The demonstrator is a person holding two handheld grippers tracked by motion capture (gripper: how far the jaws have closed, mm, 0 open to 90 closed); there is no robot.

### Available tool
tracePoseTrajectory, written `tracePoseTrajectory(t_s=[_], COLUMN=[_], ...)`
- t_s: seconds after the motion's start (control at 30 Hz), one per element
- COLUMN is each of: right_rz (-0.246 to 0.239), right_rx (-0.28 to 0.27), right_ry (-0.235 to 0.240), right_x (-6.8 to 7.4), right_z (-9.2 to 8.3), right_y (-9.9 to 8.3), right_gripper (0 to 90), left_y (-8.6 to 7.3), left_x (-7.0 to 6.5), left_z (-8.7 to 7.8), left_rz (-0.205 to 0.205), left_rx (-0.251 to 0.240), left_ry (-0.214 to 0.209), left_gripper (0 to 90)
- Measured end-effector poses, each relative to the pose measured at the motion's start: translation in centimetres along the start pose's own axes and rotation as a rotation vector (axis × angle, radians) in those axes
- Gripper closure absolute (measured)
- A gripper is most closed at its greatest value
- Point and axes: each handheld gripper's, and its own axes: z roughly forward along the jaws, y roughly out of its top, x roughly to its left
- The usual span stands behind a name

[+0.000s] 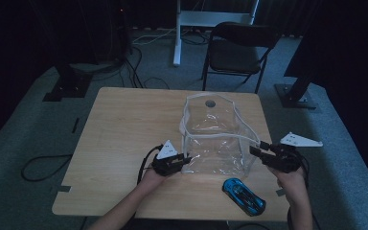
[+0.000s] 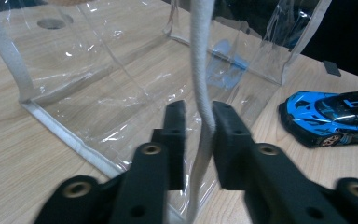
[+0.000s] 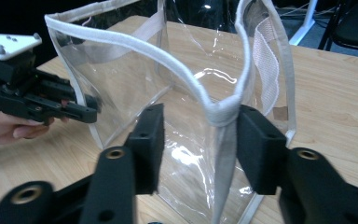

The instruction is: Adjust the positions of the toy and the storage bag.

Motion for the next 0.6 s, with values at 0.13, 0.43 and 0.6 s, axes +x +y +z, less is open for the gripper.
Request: tracePoseTrajectory(t_s=[0.13,0.43,0.6], right_rz=[-0.003,0.047,0.042], right_rx=[0.005,-0.061,-0.072], right_ry=[0.016,0.026,0.02], right_x=[0.14,0.05,0.37], right_z=[0.12,-0.57,-0.78], right_y=[0.11,0.0,-0.28], right_gripper=[44.5,21.3,17.4], left_y=[0.2,0.29,0.15], left_x=[0.22,0.39,0.16], left_z=[-0.14,-0.11,-0.17], left_rz=[-0.016,-0.022,0.005], left_rx=[0.011,0.05,0.092], left_ry=[-0.007,-0.001,-0.006], left_gripper=[57.6,8.7,0.3])
